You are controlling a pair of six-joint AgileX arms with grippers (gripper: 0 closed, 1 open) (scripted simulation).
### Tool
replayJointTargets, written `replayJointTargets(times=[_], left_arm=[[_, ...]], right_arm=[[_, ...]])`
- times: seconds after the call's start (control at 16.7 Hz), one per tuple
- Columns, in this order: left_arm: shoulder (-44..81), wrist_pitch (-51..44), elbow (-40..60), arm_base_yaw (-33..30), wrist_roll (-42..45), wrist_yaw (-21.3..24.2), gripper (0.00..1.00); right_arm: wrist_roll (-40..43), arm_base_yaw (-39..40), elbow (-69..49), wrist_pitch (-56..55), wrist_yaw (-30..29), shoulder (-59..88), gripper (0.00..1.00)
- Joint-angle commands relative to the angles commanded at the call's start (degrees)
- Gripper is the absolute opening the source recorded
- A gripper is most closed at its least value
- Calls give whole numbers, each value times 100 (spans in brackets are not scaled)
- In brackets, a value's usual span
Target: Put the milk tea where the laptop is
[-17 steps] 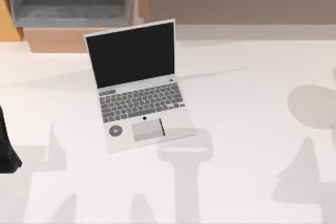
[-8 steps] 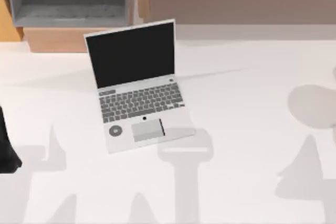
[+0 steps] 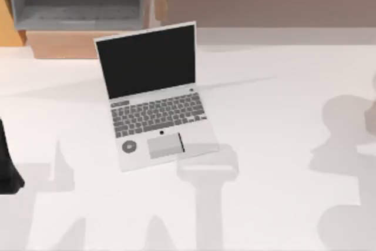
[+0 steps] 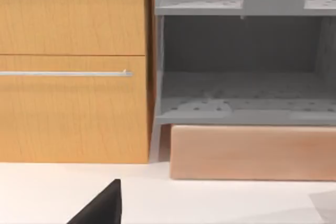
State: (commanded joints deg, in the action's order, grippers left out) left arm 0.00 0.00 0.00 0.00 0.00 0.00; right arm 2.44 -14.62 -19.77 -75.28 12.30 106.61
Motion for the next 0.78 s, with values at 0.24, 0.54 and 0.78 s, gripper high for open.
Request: replayJointTargets(times=[0.24,0.54,0.78], left_arm=[[0,0,0,0,0,0,100],[0,0,0,0,0,0,100],[0,0,0,0,0,0,100]], right_arm=[[-11,55,-158,-16,-57,167,100],[-11,55,-158,-16,-57,167,70],[-11,55,-158,-16,-57,167,40]])
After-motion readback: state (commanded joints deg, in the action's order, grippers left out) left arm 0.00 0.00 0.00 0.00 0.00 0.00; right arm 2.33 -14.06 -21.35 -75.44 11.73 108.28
